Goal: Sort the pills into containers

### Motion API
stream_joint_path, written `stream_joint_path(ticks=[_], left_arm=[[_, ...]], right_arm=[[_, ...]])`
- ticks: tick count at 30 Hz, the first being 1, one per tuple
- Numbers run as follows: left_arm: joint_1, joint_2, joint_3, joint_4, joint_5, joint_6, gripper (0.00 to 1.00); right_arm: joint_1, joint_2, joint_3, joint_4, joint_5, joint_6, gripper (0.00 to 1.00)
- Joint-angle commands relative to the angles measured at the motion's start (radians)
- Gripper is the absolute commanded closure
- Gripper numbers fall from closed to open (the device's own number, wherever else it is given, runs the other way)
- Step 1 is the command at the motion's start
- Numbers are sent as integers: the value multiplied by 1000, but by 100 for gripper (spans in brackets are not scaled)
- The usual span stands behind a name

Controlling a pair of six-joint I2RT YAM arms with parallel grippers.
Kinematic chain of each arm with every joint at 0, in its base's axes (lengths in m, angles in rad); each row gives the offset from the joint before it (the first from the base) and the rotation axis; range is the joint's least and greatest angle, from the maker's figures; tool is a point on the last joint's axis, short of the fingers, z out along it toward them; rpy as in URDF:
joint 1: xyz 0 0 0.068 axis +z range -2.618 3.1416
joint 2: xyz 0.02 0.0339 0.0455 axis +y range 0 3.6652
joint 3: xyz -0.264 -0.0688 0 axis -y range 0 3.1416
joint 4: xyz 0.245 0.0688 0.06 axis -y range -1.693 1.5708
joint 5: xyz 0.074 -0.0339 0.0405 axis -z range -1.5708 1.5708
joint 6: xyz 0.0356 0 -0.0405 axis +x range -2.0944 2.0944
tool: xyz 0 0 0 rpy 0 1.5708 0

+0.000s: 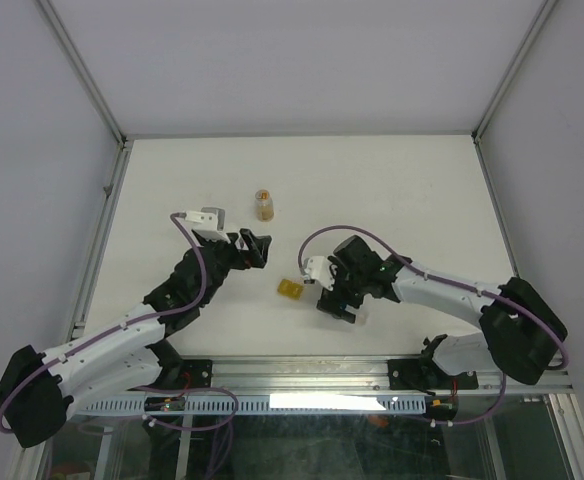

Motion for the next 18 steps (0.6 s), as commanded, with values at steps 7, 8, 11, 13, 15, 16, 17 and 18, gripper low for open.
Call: stream_joint_path(ticks=[7,8,11,13,15,16,17,18], left_arm=[[9,55,-15,152,241,180,5],[10,60,-20,169,259,192,5],[10,64,-46,211,315,218,6],[9,59,-78,263,351,230,7],[9,54,-119,327,378,232,7],[10,52,-139,364,388,234,7],[9,51,-168,399,396,237,7],[10,50,-186,431,403,243,7]], right_arm=[[-220,-26,42,-75,-82,-108,25],[-233,-22,47,-78,-92,-130,25],[-249,-22,48,-83,-117,-196,25],[-250,-27,41,-81,-139,-240,25],[-250,-31,36,-76,-178,-287,25],[-250,-31,36,-77,-205,-307,25],[-248,-31,35,-81,-230,-333,27],[-244,-29,35,-79,-252,-349,29]])
